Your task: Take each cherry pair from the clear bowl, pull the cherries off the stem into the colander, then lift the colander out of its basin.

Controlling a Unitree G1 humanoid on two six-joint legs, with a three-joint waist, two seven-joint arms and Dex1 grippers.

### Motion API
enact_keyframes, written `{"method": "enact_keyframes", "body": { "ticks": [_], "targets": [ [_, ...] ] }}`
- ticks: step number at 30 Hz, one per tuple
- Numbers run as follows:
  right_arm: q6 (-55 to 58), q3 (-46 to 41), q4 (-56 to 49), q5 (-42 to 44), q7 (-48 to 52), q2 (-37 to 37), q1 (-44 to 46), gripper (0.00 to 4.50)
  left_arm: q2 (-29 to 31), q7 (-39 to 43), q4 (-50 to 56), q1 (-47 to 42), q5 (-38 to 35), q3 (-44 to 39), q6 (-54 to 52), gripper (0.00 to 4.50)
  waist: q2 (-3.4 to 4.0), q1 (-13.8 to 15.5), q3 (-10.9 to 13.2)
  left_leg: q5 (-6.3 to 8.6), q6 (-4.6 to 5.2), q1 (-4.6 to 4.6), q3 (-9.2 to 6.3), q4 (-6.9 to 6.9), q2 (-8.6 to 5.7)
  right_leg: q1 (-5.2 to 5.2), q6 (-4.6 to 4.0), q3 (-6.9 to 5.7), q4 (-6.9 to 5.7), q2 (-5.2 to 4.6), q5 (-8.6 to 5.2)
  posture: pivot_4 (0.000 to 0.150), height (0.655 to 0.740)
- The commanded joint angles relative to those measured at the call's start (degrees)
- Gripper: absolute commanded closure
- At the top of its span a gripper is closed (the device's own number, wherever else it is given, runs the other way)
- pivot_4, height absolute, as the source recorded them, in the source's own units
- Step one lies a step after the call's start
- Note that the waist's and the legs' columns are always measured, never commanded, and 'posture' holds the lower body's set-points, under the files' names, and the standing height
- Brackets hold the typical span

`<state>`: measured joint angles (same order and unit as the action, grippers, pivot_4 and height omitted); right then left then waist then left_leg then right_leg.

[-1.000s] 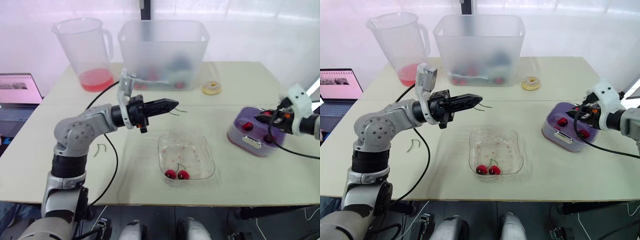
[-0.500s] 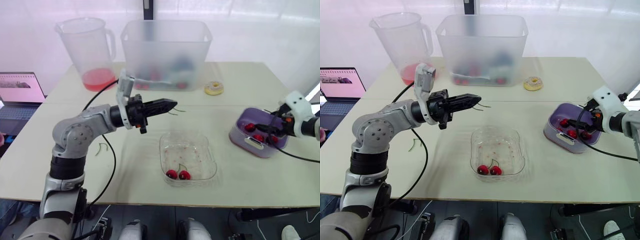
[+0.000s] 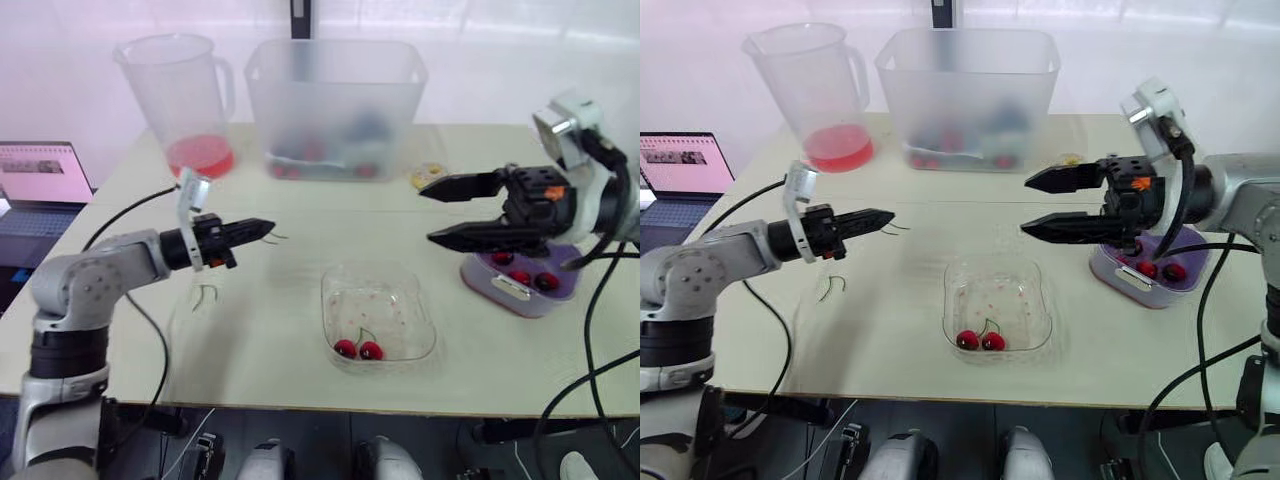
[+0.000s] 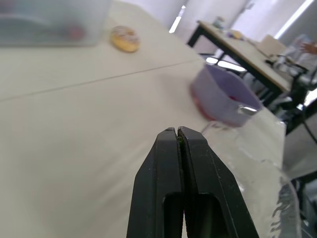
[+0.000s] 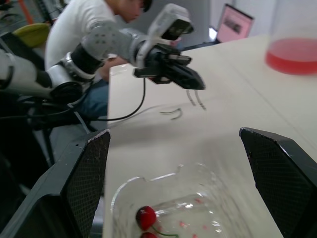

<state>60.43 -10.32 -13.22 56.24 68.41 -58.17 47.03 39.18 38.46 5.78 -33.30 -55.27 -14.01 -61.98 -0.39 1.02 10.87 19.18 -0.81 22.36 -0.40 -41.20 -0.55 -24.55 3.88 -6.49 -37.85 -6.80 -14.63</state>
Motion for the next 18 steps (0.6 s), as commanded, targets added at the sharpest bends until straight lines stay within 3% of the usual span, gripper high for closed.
{"method": "enact_keyframes", "body": {
  "ticks": [1, 8, 11, 15, 18],
  "targets": [
    [-1.5, 1.0, -1.8, 0.5, 0.2, 1.3, 2.3, 0.03, 1.3, -1.0, 1.2, 4.1, -0.6, -4.4, -0.2, 4.50, -0.01, -0.2, 0.0, 0.00, 0.00, 0.00, 0.01, 0.00, 0.00, 0.00, 0.01, 0.00, 0.02, 0.00, 0.00, 0.150, 0.6886],
    [-2.5, 4.0, -1.8, -1.5, -0.7, 2.3, 3.4, 0.03, -1.5, -7.9, -8.0, 9.4, 5.3, -6.7, 2.6, 4.50, -0.01, -0.2, 0.0, -0.02, -0.04, -0.04, -0.01, 0.00, 0.08, 0.00, 0.01, -0.01, -0.05, 0.02, 0.01, 0.150, 0.6886],
    [-2.2, 3.6, -1.9, -1.3, -0.9, 1.8, 2.7, 0.00, -1.3, -7.7, -10.4, 10.4, 7.2, -6.9, 3.6, 3.58, -0.01, -0.3, 0.0, -0.01, -0.02, -0.04, 0.02, 0.03, 0.06, -0.01, 0.01, -0.01, -0.03, 0.00, 0.01, 0.150, 0.6886],
    [-2.1, 3.0, -2.3, -1.3, -1.9, 1.5, 2.0, 0.00, -0.3, -7.1, -14.7, 10.2, 10.8, -6.6, 6.4, 1.56, -0.01, -0.3, 0.0, -0.01, -0.03, -0.04, 0.02, 0.05, 0.08, -0.03, 0.01, -0.01, -0.03, 0.01, 0.01, 0.150, 0.6886],
    [-1.8, 2.8, -2.3, -1.2, -2.7, 1.6, 2.3, 0.00, 0.9, -6.8, -17.1, 8.1, 12.5, -7.3, 8.3, 0.32, -0.01, -0.2, 0.0, -0.01, -0.03, -0.04, 0.02, 0.04, 0.08, -0.03, 0.01, -0.01, -0.04, 0.00, 0.01, 0.150, 0.6886]
  ]
}}
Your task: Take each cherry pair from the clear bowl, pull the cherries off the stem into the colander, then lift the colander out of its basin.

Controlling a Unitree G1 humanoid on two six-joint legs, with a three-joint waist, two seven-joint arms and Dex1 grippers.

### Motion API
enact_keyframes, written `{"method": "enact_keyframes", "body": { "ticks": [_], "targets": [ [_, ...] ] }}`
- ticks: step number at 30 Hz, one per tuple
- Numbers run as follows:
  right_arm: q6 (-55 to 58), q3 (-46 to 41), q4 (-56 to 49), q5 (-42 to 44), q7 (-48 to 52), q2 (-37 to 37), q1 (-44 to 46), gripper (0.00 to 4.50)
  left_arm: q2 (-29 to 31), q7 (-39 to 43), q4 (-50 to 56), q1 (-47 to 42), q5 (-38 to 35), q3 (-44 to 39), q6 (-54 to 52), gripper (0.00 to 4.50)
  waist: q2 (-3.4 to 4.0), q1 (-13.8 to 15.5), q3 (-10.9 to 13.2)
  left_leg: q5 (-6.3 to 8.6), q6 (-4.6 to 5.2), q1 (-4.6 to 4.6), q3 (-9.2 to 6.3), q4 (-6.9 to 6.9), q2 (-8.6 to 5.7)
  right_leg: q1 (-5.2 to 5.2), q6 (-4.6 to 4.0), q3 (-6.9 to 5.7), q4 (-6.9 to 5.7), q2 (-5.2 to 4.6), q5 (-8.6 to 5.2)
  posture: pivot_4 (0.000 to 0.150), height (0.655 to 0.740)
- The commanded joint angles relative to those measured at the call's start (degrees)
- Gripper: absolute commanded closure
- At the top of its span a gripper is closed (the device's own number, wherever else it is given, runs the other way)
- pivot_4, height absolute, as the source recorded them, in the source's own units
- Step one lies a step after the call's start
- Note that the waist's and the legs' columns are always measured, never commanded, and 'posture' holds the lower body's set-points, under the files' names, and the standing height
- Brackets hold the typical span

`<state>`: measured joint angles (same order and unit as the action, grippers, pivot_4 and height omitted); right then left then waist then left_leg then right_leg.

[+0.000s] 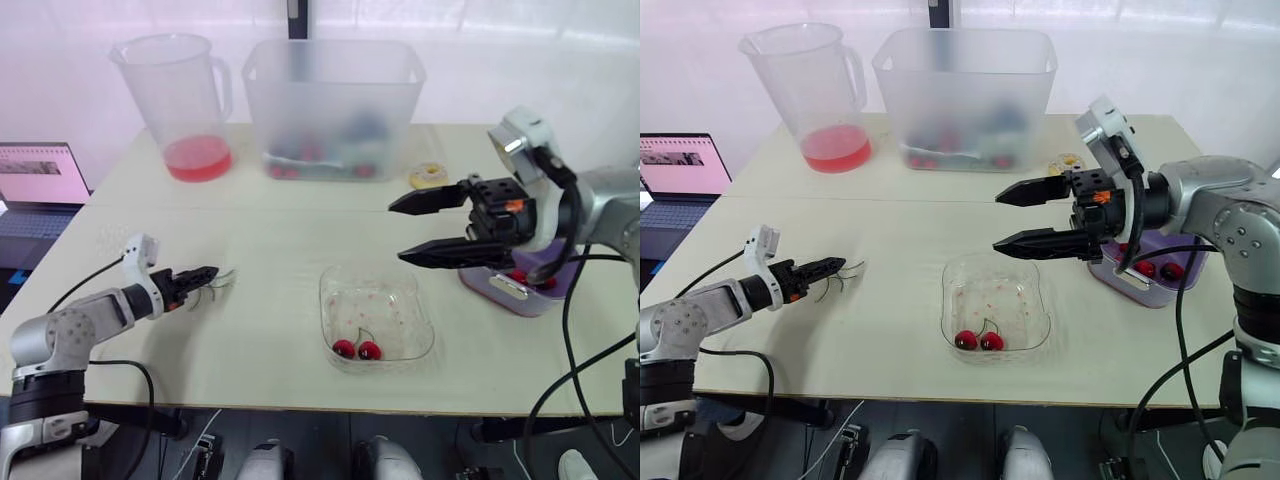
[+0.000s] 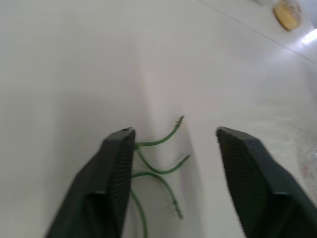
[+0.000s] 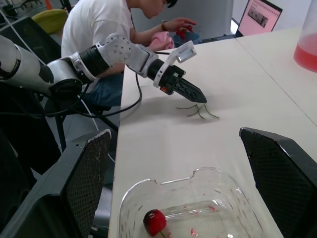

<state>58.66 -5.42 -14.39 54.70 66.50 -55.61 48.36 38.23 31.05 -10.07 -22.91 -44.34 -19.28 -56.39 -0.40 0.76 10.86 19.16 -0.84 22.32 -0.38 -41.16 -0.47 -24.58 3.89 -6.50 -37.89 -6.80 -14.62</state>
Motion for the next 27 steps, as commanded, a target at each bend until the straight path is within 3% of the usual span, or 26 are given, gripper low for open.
{"method": "enact_keyframes", "body": {
  "ticks": [1, 6, 13, 17, 20, 24, 27],
  "targets": [
    [0.1, -2.1, -1.2, 0.4, -1.0, -1.0, 1.0, 0.00, 2.2, 0.8, -1.9, -2.9, 1.9, -2.4, 3.2, 0.12, 0.00, 0.0, 0.0, 0.00, 0.00, 0.00, -0.01, 0.00, 0.00, 0.00, 0.00, 0.00, 0.00, 0.00, 0.00, 0.150, 0.6886],
    [1.2, -2.0, -1.8, 0.6, -2.0, -1.7, 1.7, 0.00, 4.8, 5.3, -2.4, -5.5, 2.9, -2.7, 6.8, 0.12, 0.00, 0.0, 0.0, 0.00, 0.00, 0.01, 0.00, 0.01, 0.00, -0.01, 0.00, 0.00, 0.01, -0.01, 0.00, 0.150, 0.6886],
    [3.4, -2.3, -6.5, 1.5, -0.8, -7.3, -0.7, 0.00, 12.5, 27.0, 12.6, -4.3, 2.9, 5.7, 13.8, 0.12, -0.01, 0.0, 0.0, 0.01, -0.01, 0.07, 0.02, 0.01, 0.01, -0.06, 0.00, 0.00, 0.05, -0.02, 0.00, 0.150, 0.6886],
    [3.0, 2.8, -9.8, -3.8, -0.6, -12.2, -3.6, 0.00, 15.7, 35.1, 19.6, -7.1, 3.6, 11.8, 15.3, 0.12, 0.00, 0.0, 0.0, 0.01, -0.01, 0.06, 0.01, 0.02, 0.01, -0.04, 0.00, 0.01, 0.09, -0.01, 0.00, 0.150, 0.6886],
    [6.4, 6.7, -9.7, -6.0, -6.8, -9.1, -0.2, 0.00, 16.3, 39.2, 24.3, -8.5, 1.6, 13.9, 14.6, 0.12, 0.01, -0.6, 0.0, 0.02, 0.00, 0.02, 0.08, 0.03, 0.03, -0.04, 0.00, 0.04, 0.07, 0.00, 0.00, 0.150, 0.6886],
    [9.3, 18.3, -12.6, -14.5, -8.1, -11.8, 2.5, 0.00, 15.7, 40.4, 28.7, -9.7, -0.9, 15.3, 12.5, 0.12, 0.03, -0.5, 0.0, 0.01, 0.00, 0.06, 0.07, 0.15, 0.12, -0.17, -0.01, 0.05, 0.03, 0.08, 0.00, 0.150, 0.6886],
    [21.7, 24.4, -11.6, -14.2, -10.3, -10.0, 6.3, 0.00, 16.4, 40.8, 31.3, -9.0, -1.2, 16.1, 11.7, 0.12, 0.03, -0.4, 0.0, 0.01, 0.01, 0.10, 0.07, 0.14, 0.10, -0.18, -0.01, 0.04, 0.06, 0.09, 0.00, 0.150, 0.6886]
  ]
}}
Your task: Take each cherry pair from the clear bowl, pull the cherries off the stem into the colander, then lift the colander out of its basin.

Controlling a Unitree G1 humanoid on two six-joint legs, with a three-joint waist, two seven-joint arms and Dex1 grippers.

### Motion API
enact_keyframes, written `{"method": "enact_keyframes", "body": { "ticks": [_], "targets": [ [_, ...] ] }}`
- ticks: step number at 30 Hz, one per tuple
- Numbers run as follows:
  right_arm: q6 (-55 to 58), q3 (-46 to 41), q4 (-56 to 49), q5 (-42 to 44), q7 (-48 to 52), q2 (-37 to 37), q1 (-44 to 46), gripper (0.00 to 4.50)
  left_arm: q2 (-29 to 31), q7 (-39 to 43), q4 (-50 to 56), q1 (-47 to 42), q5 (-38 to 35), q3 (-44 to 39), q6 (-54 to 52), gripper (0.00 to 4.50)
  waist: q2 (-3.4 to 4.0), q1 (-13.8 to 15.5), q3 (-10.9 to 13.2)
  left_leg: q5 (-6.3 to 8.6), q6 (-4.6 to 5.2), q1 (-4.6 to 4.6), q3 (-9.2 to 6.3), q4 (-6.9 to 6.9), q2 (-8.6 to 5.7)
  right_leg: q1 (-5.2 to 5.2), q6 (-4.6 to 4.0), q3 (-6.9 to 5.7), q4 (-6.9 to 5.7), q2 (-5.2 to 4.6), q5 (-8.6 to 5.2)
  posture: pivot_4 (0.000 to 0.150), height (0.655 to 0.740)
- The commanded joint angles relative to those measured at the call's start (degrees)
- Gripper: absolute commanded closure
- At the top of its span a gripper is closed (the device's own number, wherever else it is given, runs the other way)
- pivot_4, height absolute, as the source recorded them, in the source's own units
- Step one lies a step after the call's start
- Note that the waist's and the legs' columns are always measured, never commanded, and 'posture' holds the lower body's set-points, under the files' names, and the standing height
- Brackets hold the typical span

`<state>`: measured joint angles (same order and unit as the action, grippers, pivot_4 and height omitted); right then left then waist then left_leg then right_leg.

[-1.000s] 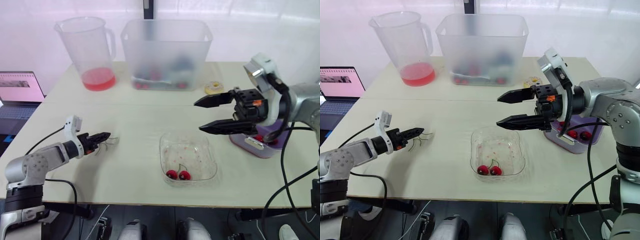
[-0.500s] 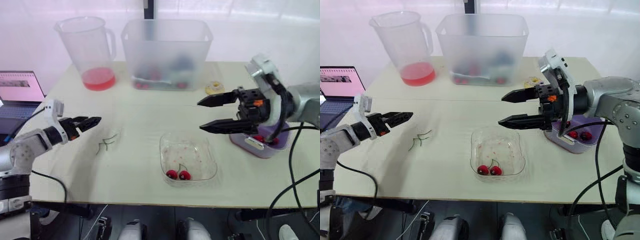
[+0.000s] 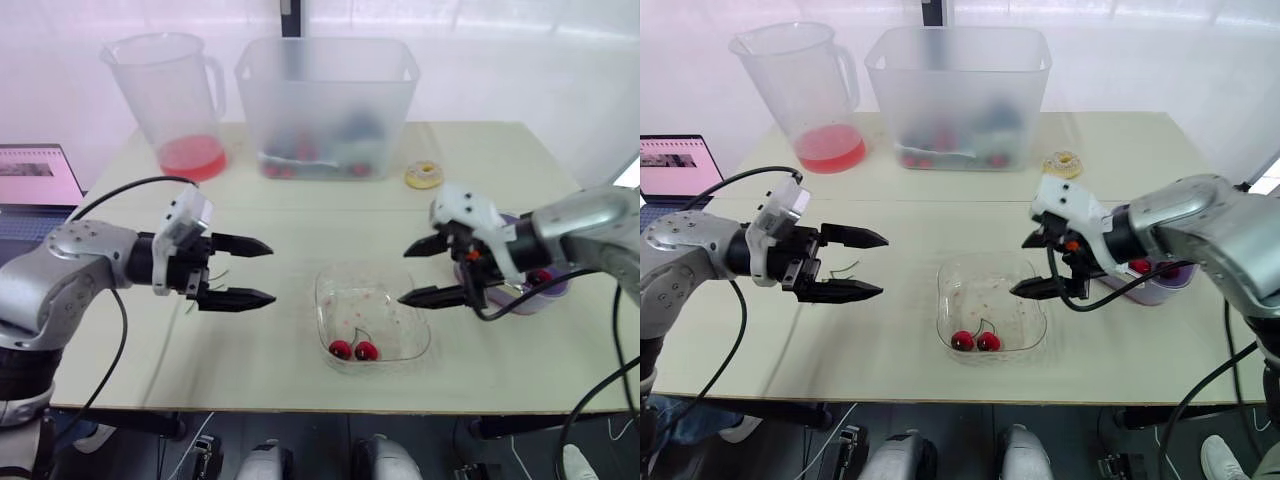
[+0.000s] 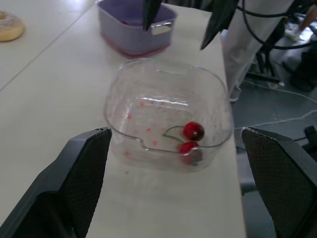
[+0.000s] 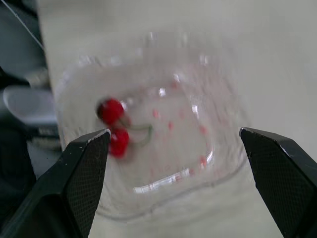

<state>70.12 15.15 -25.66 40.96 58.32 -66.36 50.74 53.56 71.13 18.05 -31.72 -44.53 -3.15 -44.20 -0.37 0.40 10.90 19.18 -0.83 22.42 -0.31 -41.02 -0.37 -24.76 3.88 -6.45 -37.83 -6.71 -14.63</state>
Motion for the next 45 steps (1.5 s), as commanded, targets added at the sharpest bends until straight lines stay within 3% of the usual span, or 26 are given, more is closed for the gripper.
{"method": "enact_keyframes", "body": {
  "ticks": [1, 6, 17, 28, 34, 38, 41, 45],
  "targets": [
    [13.3, 4.3, 0.2, 0.3, -3.1, 2.7, 4.7, 0.00, 1.1, 0.6, 3.7, 0.2, -1.0, -0.1, -0.6, 0.12, 0.00, 0.0, 0.0, 0.00, 0.01, 0.00, 0.03, -0.04, -0.02, 0.00, 0.00, 0.01, -0.03, -0.02, 0.00, 0.150, 0.6886],
    [22.1, 6.3, 0.7, 2.5, -7.1, 10.9, 5.9, 0.00, 1.4, -0.8, 6.3, 3.0, -1.1, -1.9, -0.4, 0.12, -0.02, 0.0, 0.0, 0.01, 0.03, -0.01, -0.03, -0.06, -0.01, 0.02, 0.00, 0.00, -0.03, -0.01, 0.00, 0.150, 0.6886],
    [22.4, 10.8, 10.1, 5.0, -20.1, 20.5, 4.1, 0.00, 2.1, -4.3, 5.9, 4.7, -1.2, -4.5, -0.1, 0.12, -0.03, 0.2, 0.0, 0.01, 0.04, 0.01, -0.03, -0.12, -0.10, 0.02, 0.00, 0.00, -0.08, 0.01, 0.00, 0.150, 0.6886],
    [22.4, 17.8, 1.4, 5.3, -25.2, 20.1, 4.7, 0.00, 3.5, -4.6, 5.8, 4.5, -1.2, -4.4, -1.1, 0.12, -0.03, 0.2, 0.0, 0.02, 0.06, 0.01, -0.03, -0.12, -0.10, 0.01, 0.00, 0.00, -0.09, 0.04, 0.00, 0.150, 0.6886],
    [21.8, 20.7, -0.6, 0.1, -27.2, 20.3, 5.0, 0.00, 3.3, -4.5, 5.4, 3.3, -0.6, -3.2, -1.2, 0.12, -0.03, 0.2, 0.0, 0.03, 0.07, 0.00, -0.03, -0.12, -0.10, 0.00, 0.00, 0.00, -0.10, 0.06, 0.00, 0.150, 0.6886],
    [20.0, 21.4, -0.9, -2.6, -26.8, 19.9, 5.7, 1.28, 3.0, -4.4, 4.7, 2.4, 0.1, -2.2, -0.9, 0.00, -0.03, 0.1, 0.0, 0.03, 0.07, 0.01, -0.02, -0.12, -0.10, 0.00, 0.00, 0.00, -0.10, 0.06, 0.00, 0.150, 0.6886],
    [17.6, 21.9, -0.8, -4.5, -25.9, 19.4, 6.2, 2.73, 2.4, -4.5, 4.4, 1.6, 0.6, -1.1, -0.7, 0.00, -0.03, 0.1, 0.0, 0.03, 0.08, 0.01, -0.02, -0.12, -0.10, -0.01, 0.00, 0.00, -0.11, 0.07, 0.00, 0.150, 0.6886],
    [12.1, 23.9, -1.8, -7.5, -22.4, 17.4, 7.1, 2.73, 2.0, -4.4, 3.7, 0.7, 1.0, -0.1, -0.5, 0.00, -0.03, 0.1, 0.0, 0.03, 0.08, 0.01, -0.01, -0.12, -0.10, -0.02, 0.00, 0.00, -0.11, 0.08, 0.00, 0.150, 0.6886]
  ]
}}
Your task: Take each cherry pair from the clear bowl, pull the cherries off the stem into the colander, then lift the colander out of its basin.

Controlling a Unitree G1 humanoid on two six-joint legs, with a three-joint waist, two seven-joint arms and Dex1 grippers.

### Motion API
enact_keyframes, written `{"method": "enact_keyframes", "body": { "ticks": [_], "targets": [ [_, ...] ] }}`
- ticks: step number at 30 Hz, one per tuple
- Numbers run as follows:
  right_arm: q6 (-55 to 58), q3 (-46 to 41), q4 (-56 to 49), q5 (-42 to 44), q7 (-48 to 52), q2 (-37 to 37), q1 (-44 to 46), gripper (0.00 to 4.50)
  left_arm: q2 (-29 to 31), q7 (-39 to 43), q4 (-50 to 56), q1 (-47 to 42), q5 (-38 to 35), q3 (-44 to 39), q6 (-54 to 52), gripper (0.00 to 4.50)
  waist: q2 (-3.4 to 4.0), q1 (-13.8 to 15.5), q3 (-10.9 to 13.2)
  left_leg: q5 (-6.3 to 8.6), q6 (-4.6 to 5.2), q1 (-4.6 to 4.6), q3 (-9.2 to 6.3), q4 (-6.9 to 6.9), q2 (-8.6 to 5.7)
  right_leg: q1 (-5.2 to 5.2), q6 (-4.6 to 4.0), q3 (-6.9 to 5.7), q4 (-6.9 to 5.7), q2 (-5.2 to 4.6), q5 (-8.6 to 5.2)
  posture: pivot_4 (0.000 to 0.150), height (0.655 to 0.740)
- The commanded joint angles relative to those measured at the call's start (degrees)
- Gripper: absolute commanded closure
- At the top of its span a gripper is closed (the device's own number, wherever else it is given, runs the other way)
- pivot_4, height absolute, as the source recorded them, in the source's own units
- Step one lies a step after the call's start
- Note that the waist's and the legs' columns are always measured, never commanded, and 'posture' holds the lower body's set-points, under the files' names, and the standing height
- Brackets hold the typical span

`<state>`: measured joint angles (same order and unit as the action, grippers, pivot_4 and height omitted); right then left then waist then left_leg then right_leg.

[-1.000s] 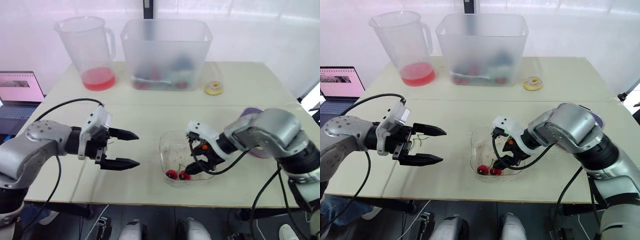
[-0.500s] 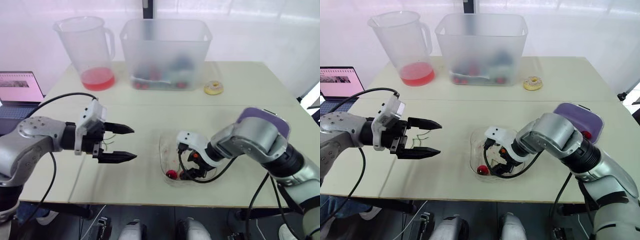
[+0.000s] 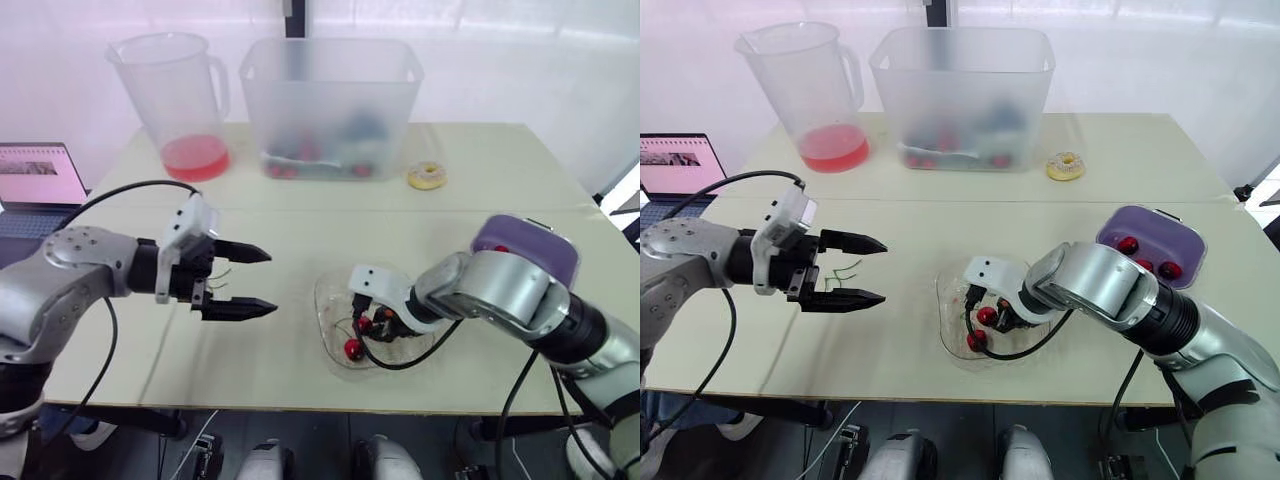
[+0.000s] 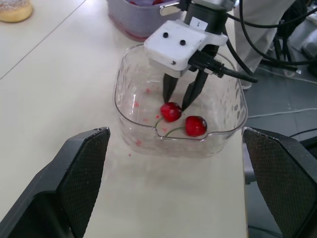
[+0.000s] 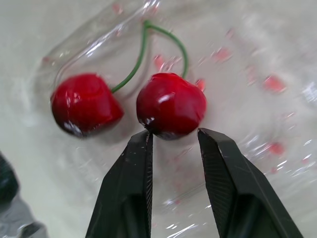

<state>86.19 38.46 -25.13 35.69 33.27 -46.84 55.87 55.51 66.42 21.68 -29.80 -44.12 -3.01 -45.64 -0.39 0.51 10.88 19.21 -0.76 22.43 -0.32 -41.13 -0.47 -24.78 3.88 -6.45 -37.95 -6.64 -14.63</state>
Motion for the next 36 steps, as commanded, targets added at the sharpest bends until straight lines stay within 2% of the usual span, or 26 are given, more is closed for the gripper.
{"method": "enact_keyframes", "body": {
  "ticks": [1, 7, 10, 13, 21, 28, 29, 30, 33, 36],
  "targets": [
    [-4.7, 0.7, -2.6, -2.6, 3.5, -2.7, 2.0, 2.73, 0.0, 0.4, -0.1, -1.4, 0.7, -0.1, 1.1, 0.00, 0.00, 0.0, 0.0, 0.00, 0.00, 0.00, 0.00, 0.00, 0.00, -0.01, 0.00, 0.00, 0.00, 0.01, 0.00, 0.150, 0.6886],
    [-5.7, -2.3, -3.2, -3.3, 7.4, -4.0, 1.8, 2.73, -0.6, 0.6, -0.7, -2.2, 1.7, 0.9, 1.4, 0.00, 0.00, -0.1, 0.0, 0.02, 0.03, 0.00, 0.00, 0.00, 0.01, -0.01, 0.00, 0.00, 0.00, 0.03, 0.00, 0.150, 0.6886],
    [-3.4, -5.0, -1.2, -3.6, 6.3, -1.6, 1.2, 1.99, -0.8, 0.7, -0.8, -2.5, 2.0, 1.3, 1.4, 0.00, 0.00, -0.1, 0.0, 0.01, 0.01, 0.00, 0.01, 0.00, 0.02, -0.01, 0.00, 0.00, -0.02, 0.03, 0.00, 0.150, 0.6886],
    [-0.5, -8.0, 0.4, -3.0, 5.1, 2.4, 0.1, 0.57, -1.0, 0.8, -0.9, -2.9, 2.3, 1.5, 1.2, 0.00, -0.01, -0.1, 0.0, 0.00, 0.00, 0.00, 0.00, 0.00, 0.03, -0.01, 0.00, 0.00, -0.02, 0.04, 0.00, 0.150, 0.6886],
    [2.1, -9.6, 2.1, -4.0, 2.4, 7.3, -2.7, 0.57, -0.8, 1.4, -1.5, -2.9, 3.9, 1.7, 1.6, 0.00, -0.01, 0.1, 0.0, 0.00, 0.00, 0.00, 0.02, -0.01, 0.02, 0.00, 0.00, 0.00, -0.02, 0.02, 0.00, 0.150, 0.6886],
    [2.0, -9.2, 4.7, -6.2, -0.1, 8.3, -3.8, 0.57, -0.9, 2.3, -2.4, -2.8, 4.8, 1.9, 2.8, 0.00, -0.01, 0.0, 0.0, 0.00, 0.00, 0.00, 0.02, -0.01, 0.02, -0.01, 0.00, 0.00, -0.03, 0.03, 0.00, 0.150, 0.6886],
    [2.1, -9.5, 4.9, -6.2, -0.3, 8.6, -3.9, 1.17, -0.9, 2.5, -2.6, -2.7, 5.1, 2.0, 3.1, 0.00, -0.01, -0.1, 0.0, 0.00, 0.00, 0.00, 0.02, -0.01, 0.02, -0.01, 0.00, 0.00, -0.03, 0.04, 0.00, 0.150, 0.6886],
    [2.2, -9.6, 4.9, -6.2, -0.3, 8.7, -3.9, 1.49, -0.9, 2.7, -2.7, -2.7, 5.3, 2.0, 3.3, 0.00, -0.01, -0.1, 0.0, 0.00, 0.00, 0.00, 0.02, -0.01, 0.02, -0.01, 0.00, 0.00, -0.03, 0.04, 0.00, 0.150, 0.6886],
    [2.4, -9.5, 4.3, -5.8, 0.1, 8.5, -3.6, 2.91, -0.9, 3.1, -3.1, -2.7, 5.6, 2.0, 3.6, 0.00, -0.01, -0.2, 0.0, 0.00, 0.00, 0.00, 0.02, 0.00, 0.03, -0.01, 0.00, 0.00, -0.03, 0.04, 0.00, 0.150, 0.6886],
    [3.3, -10.3, 3.0, -4.6, 0.9, 8.4, -3.1, 2.91, -1.2, 3.2, -3.5, -2.7, 5.6, 1.8, 3.8, 0.00, -0.01, -0.1, 0.0, 0.00, 0.00, 0.00, 0.01, -0.01, 0.02, -0.01, 0.00, 0.00, -0.03, 0.04, 0.00, 0.150, 0.6886]
  ]
}}
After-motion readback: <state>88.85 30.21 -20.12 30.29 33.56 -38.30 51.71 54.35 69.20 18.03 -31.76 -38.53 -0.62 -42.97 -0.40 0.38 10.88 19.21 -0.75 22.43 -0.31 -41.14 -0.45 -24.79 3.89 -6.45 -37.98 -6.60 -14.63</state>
